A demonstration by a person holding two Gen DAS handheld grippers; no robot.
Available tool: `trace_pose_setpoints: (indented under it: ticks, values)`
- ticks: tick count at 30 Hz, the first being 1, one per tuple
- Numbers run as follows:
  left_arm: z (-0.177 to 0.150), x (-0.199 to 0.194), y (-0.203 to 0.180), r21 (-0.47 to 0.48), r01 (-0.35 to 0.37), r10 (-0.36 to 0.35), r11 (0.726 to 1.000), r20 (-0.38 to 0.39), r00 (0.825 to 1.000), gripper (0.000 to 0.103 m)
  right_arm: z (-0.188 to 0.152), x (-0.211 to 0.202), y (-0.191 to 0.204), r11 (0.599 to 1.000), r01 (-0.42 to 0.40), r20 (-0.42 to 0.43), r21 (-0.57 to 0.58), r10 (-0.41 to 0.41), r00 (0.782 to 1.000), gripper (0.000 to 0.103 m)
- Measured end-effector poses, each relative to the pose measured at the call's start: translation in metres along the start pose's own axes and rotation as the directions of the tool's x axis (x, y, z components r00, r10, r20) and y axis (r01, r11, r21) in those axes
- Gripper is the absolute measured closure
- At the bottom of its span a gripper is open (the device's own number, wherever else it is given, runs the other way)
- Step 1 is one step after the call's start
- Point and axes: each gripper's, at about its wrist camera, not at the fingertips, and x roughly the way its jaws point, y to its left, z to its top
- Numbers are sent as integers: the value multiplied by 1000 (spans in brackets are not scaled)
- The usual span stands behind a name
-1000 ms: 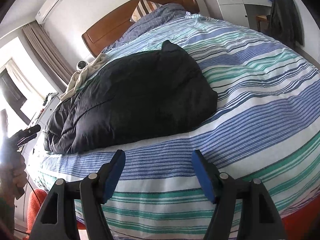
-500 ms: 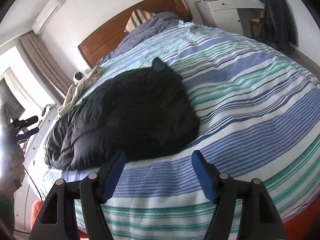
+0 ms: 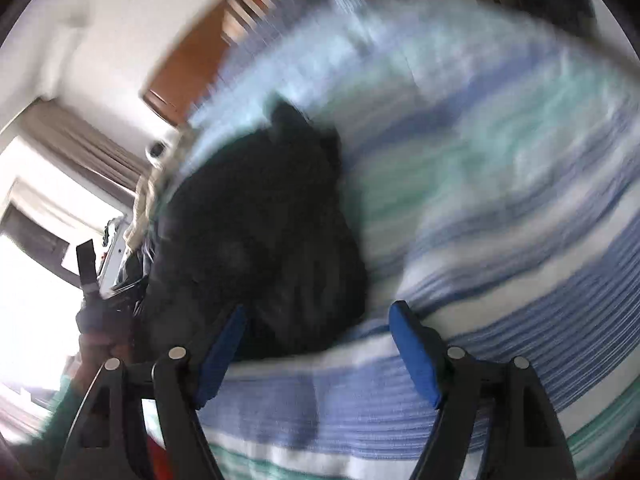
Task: Fold large clothes
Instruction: 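Lower the left tool onto the folded jacket to press it, then grasp the folded black jacket with both tools and lift it up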
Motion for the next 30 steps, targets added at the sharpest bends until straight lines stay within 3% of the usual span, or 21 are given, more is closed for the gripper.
trace_pose_setpoints:
  ticks: [5, 8, 13, 15, 16, 17, 18, 22, 24, 25, 28, 30]
  values:
    - [-4, 6, -5, 18, -19, 19, 1000, 7, 1000, 1, -21, -1, 10, 972, -202, 11, 117, 202, 979, 26]
    - [-5, 9, 2, 9, 0, 0, 1000, 9, 1000, 1, -16, 39, 15, 977, -153, -7, 147, 156, 988, 26]
    - [-1, 12, 3, 3, 5, -5, 1000, 2, 1000, 1, 2, 74, 30, 971, -149, 133, 186, 126, 983, 21]
    - [-1, 12, 4, 1, 8, -8, 1000, -4, 1000, 1, -1, 74, 29, 961, -166, 223, 222, 115, 968, 26]
    - [-1, 11, 5, 1, 8, -8, 1000, -6, 1000, 1, -4, 69, 34, 964, -153, 261, 216, 94, 961, 45]
    - [-1, 11, 5, 3, 6, -6, 1000, -7, 1000, 1, -6, 58, 48, 977, -134, 296, 165, 80, 952, 68]
    - [-1, 11, 5, 6, 2, -2, 1000, -7, 1000, 1, -7, 49, 64, 989, -115, 317, 98, 78, 945, 73]
    - [-1, 6, 4, 5, -26, 26, 1000, -18, 1000, 0, -7, 15, 144, 976, -55, 350, -211, 128, 928, 76]
    - [8, -6, 10, 13, -45, 46, 999, -105, 993, 4, -14, 5, 182, 940, 2, 366, -342, 131, 921, 76]
    - [16, -23, 16, 1, -37, 37, 999, -123, 992, 12, -18, 2, 194, 922, 23, 375, -387, 134, 917, 76]
    - [43, -81, 33, -44, 71, -75, 997, -78, 994, 11, -32, -1, 225, 866, 80, 391, -494, 138, 910, 76]
    - [70, -130, 31, -16, 226, -226, 974, -37, 973, 7, -42, 5, 248, 823, 119, 396, -555, 136, 908, 76]
